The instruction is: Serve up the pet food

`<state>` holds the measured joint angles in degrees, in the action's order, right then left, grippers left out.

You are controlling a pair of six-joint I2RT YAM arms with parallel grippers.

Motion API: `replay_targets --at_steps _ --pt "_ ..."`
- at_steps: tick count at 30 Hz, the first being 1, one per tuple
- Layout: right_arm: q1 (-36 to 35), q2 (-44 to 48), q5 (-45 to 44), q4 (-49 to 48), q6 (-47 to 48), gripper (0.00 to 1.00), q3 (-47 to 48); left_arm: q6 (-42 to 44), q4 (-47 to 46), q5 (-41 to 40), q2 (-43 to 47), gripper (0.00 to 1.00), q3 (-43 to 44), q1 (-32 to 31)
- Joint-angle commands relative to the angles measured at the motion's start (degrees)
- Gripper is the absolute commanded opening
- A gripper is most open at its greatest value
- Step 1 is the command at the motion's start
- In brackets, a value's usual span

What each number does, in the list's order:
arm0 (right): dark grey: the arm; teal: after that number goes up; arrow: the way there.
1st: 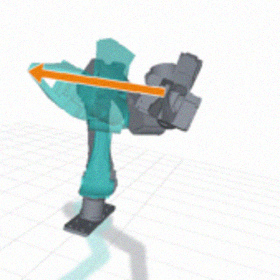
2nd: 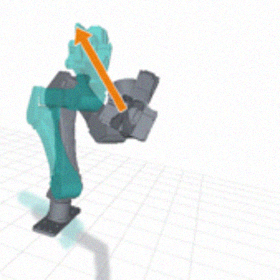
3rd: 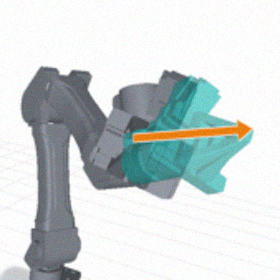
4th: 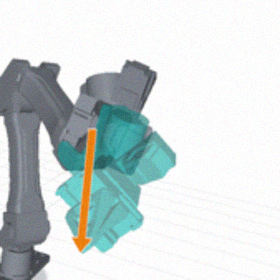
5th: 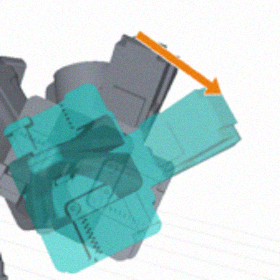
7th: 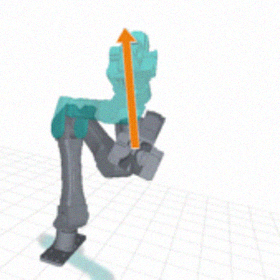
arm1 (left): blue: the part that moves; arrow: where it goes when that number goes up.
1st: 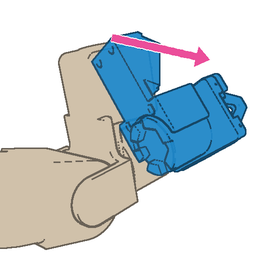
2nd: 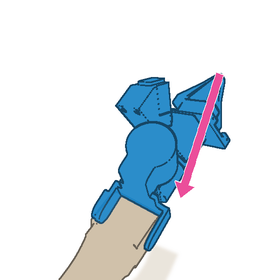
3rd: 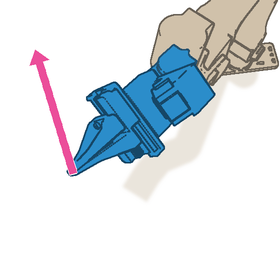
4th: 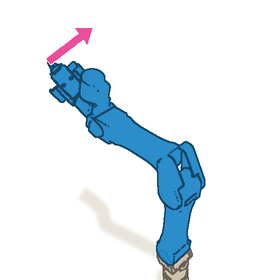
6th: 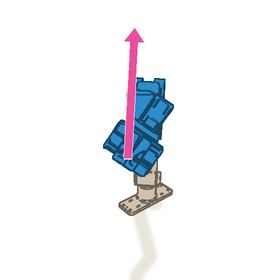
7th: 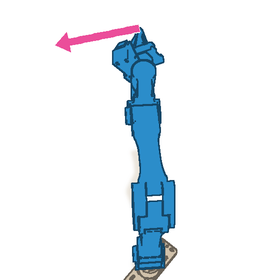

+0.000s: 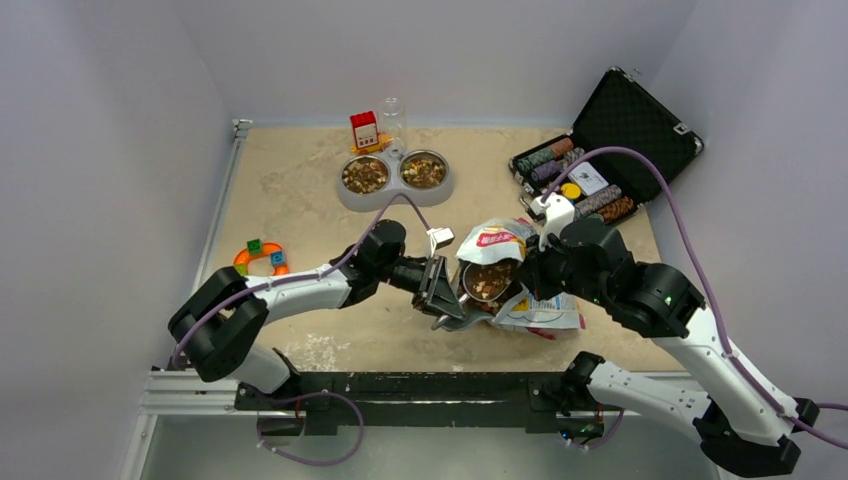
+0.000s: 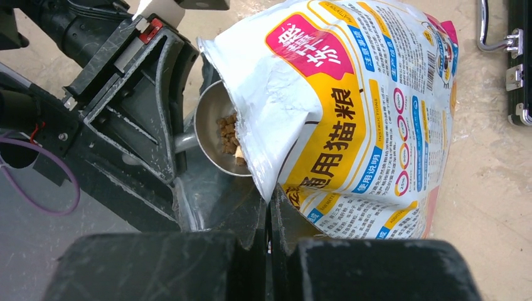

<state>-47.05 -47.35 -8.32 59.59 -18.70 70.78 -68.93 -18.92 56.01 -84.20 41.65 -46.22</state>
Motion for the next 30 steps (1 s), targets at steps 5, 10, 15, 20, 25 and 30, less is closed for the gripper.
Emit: replay_targets --at_steps 5,10,15,20,25,30 --pt "-0.4 1.3 -1.7 -8.9 0.9 0.0 3.1 -6.1 -13.9 -0.8 4.9 0.0 -4.7 0.6" --pt "-0.3 1.5 -3.5 -9.0 0.5 0.0 2.2 -14.9 -24.5 1.4 1.4 0.0 -6.7 1.1" --pt "-0.3 2.3 -7.6 -9.1 -1.5 0.0 0.7 -10.9 -13.1 3.9 9.4 0.0 -9.0 3.0" --pt "-0.3 1.6 -10.0 -10.1 -2.2 0.0 0.0 -11.0 -5.5 6.1 17.2 0.0 -10.0 3.3" --pt "-0.3 -1.1 -10.7 -11.3 -2.7 0.0 1.8 -13.0 0.2 7.6 26.5 0.0 -11.4 3.4" --pt "0.3 -4.3 -16.6 -8.5 -5.5 0.0 4.2 -12.0 11.0 6.6 35.3 0.0 -10.9 3.7"
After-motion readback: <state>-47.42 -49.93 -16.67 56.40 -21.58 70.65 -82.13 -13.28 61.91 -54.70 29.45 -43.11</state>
